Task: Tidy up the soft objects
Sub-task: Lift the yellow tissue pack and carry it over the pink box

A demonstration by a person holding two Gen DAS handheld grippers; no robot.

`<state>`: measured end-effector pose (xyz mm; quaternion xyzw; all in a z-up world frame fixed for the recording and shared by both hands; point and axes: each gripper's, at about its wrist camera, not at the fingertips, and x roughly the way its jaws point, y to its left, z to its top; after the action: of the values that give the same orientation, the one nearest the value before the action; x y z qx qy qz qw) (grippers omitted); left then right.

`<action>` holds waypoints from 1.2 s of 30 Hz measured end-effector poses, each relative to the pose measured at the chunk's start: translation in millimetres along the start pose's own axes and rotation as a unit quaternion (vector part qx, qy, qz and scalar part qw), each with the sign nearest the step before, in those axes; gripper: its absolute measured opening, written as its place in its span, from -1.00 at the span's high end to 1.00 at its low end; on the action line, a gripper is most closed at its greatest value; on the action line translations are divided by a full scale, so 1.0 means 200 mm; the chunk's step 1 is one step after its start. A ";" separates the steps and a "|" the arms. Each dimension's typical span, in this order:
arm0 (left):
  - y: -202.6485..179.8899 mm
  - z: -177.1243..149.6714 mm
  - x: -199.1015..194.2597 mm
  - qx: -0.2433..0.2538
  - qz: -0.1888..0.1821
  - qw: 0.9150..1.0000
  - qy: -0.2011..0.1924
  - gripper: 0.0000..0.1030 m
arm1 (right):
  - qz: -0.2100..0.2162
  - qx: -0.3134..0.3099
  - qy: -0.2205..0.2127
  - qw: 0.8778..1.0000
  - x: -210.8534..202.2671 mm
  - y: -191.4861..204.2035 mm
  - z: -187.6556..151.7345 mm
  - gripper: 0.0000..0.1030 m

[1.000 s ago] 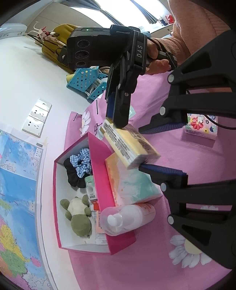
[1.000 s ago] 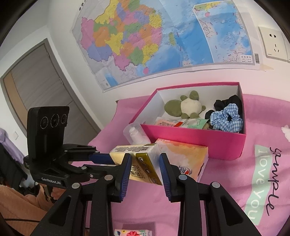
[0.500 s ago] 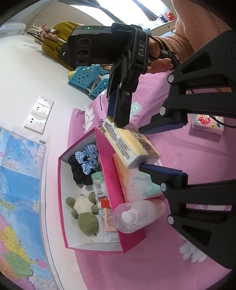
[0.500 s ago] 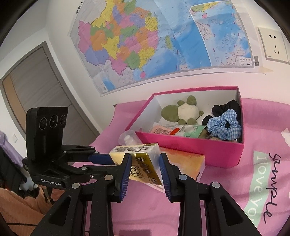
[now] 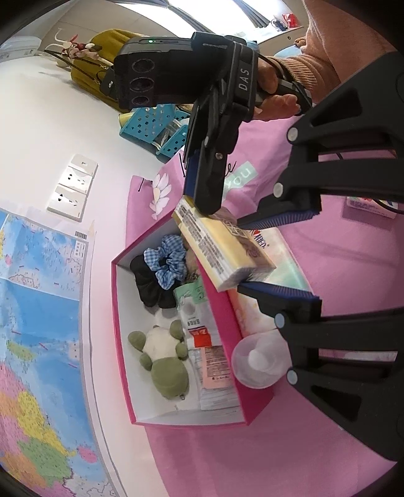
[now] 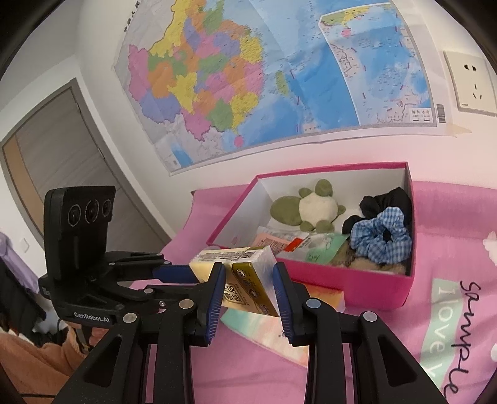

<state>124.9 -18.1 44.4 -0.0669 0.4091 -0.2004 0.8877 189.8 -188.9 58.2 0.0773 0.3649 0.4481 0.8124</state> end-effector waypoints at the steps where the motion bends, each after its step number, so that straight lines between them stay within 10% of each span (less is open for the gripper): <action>1: 0.00 0.01 0.00 0.000 0.000 1.000 0.000 0.30 | -0.001 0.000 -0.001 1.000 0.00 0.00 0.01 0.38; 36: 0.16 0.22 0.16 -0.013 0.025 1.000 0.010 0.30 | -0.005 0.030 0.001 1.000 0.19 -0.18 0.19 0.38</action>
<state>185.5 -3.8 42.4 -0.0660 0.4216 -0.1735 0.8876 251.6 -172.3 50.4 0.0993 0.3796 0.4331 0.8114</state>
